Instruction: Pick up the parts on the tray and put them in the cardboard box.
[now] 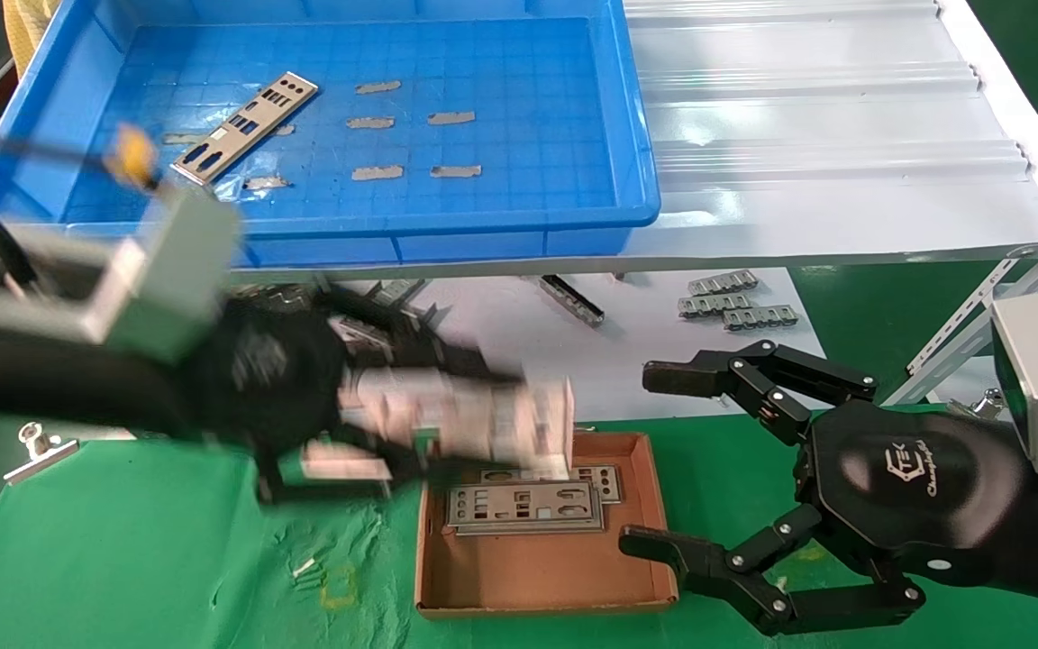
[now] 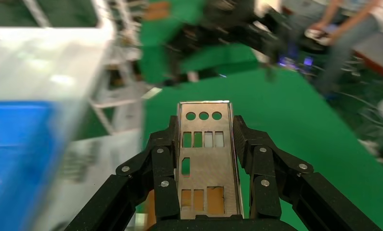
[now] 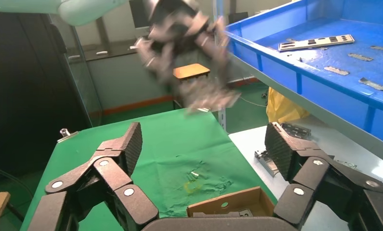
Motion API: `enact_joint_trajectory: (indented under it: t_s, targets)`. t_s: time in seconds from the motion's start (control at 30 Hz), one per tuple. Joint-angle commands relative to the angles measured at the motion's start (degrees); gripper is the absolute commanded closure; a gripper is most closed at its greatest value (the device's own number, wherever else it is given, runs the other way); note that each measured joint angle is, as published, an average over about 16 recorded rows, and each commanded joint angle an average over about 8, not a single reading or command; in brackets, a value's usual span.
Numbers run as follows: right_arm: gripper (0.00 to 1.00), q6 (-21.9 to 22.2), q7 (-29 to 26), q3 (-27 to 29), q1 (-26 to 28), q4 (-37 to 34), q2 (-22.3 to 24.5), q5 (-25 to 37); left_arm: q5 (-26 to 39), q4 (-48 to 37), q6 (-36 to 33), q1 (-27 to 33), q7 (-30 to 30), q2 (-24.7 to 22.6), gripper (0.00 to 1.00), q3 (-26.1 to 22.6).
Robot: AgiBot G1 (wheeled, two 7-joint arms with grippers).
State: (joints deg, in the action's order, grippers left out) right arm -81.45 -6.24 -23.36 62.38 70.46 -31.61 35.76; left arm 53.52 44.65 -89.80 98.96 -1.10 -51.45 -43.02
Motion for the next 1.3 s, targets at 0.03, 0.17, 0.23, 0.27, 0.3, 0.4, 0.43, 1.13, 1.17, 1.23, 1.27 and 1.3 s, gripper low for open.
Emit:
enact_joint_trajectory:
  t_s: [0.03, 0.17, 0.23, 0.27, 0.3, 0.4, 0.43, 1.13, 1.17, 1.23, 1.27, 1.3]
  targets:
    - [0.00, 0.0, 0.0, 0.0, 0.0, 0.0, 0.0, 0.0, -1.8, 2.5, 0.5, -1.3, 0.4, 0.8, 1.00, -2.7]
    - [0.00, 0.0, 0.0, 0.0, 0.0, 0.0, 0.0, 0.0, 0.7, -1.1, 4.0, -3.4, -4.8, -2.0, 1.00, -4.1]
    - [0.00, 0.0, 0.0, 0.0, 0.0, 0.0, 0.0, 0.0, 1.8, -2.8, 5.6, -4.8, -7.0, -3.8, 1.00, -4.7]
    - [0.00, 0.0, 0.0, 0.0, 0.0, 0.0, 0.0, 0.0, 2.3, -3.6, 6.2, -5.5, -8.0, -4.8, 1.00, -5.0]
    - [0.00, 0.0, 0.0, 0.0, 0.0, 0.0, 0.0, 0.0, 2.9, -4.4, 6.9, -6.0, -9.0, -5.8, 1.00, -5.4]
    - [0.00, 0.0, 0.0, 0.0, 0.0, 0.0, 0.0, 0.0, 4.6, -6.9, 8.6, -7.7, -12.0, -9.1, 1.00, -6.5]
    - [0.00, 0.0, 0.0, 0.0, 0.0, 0.0, 0.0, 0.0, 5.2, -7.8, 9.2, -8.1, -13.0, -10.2, 1.00, -6.8]
    - [0.00, 0.0, 0.0, 0.0, 0.0, 0.0, 0.0, 0.0, 11.4, -29.0, 17.5, -10.4, -28.0, -24.4, 0.00, -10.3]
    - [0.00, 0.0, 0.0, 0.0, 0.0, 0.0, 0.0, 0.0, 11.3, -29.6, 17.4, -10.4, -28.5, -24.5, 0.00, -10.2]
    - [0.00, 0.0, 0.0, 0.0, 0.0, 0.0, 0.0, 0.0, 11.1, -30.5, 17.3, -10.2, -29.4, -24.7, 0.00, -10.1]
    - [0.00, 0.0, 0.0, 0.0, 0.0, 0.0, 0.0, 0.0, 11.0, -30.9, 17.2, -10.2, -29.8, -24.8, 0.00, -10.0]
    - [0.00, 0.0, 0.0, 0.0, 0.0, 0.0, 0.0, 0.0, 10.8, -31.2, 17.1, -10.1, -30.1, -24.9, 0.00, -10.0]
